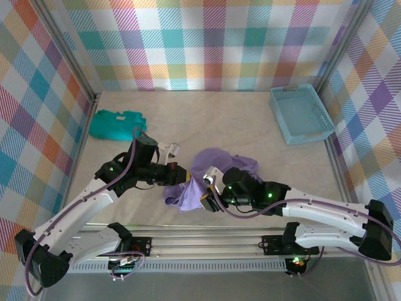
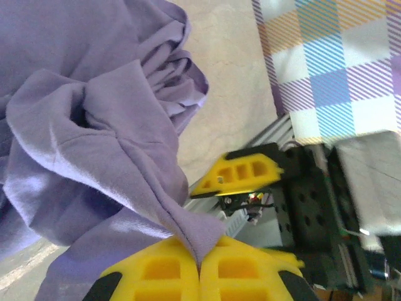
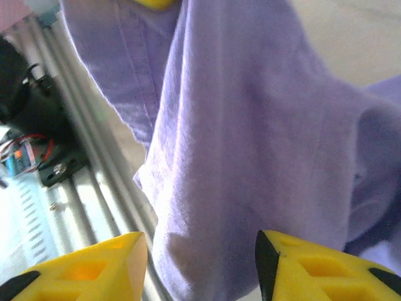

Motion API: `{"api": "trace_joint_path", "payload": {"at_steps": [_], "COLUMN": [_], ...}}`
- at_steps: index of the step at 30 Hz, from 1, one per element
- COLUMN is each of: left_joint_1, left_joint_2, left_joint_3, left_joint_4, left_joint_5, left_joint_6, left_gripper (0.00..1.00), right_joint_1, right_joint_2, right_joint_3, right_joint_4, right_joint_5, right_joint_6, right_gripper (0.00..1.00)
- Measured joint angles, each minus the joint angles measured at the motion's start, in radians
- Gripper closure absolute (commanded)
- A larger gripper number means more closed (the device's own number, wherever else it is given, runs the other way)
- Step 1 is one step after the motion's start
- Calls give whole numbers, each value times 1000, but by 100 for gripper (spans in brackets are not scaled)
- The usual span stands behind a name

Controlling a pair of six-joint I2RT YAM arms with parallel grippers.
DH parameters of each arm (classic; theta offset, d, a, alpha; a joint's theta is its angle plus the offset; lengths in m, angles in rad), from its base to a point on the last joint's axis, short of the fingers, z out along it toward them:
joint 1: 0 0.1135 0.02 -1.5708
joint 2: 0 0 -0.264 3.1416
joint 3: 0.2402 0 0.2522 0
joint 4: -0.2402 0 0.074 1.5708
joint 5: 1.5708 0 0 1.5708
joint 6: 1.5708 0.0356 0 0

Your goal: Fold the inside-out t-shirt

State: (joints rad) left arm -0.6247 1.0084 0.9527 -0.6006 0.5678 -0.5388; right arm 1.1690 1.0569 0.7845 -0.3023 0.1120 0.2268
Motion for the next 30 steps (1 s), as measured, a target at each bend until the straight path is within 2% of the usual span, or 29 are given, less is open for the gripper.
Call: {"api": "trace_joint_path", "payload": {"at_steps": [5, 9, 16, 22, 25, 30], "left_joint_1": [0, 0, 0, 0, 0, 0], "left_joint_2": [24, 40, 43, 39, 33, 26], "left_joint_3": [0, 0, 0, 0, 0, 0], "left_joint_4": [3, 18, 31, 31, 33, 55], "left_joint_5": [-47, -64, -65, -61, -61, -56], "left_joint_6": [-47, -76, -98, -101, -102, -103], "left_gripper": [100, 100, 100, 100, 100, 100], "right_joint_1": [116, 180, 184, 111, 77, 45], "right_joint_2": [40, 123, 222, 223, 224, 225], "right_joint_3": [97, 154, 138, 74, 70, 50], "right_joint_4": [-50, -51, 21, 128, 157, 214], "right_joint_5": [224, 298, 322, 279, 261, 218], "right_joint_6": [47, 78, 138, 186, 198, 224], "right_gripper": [55, 61, 62, 56, 56, 75]}}
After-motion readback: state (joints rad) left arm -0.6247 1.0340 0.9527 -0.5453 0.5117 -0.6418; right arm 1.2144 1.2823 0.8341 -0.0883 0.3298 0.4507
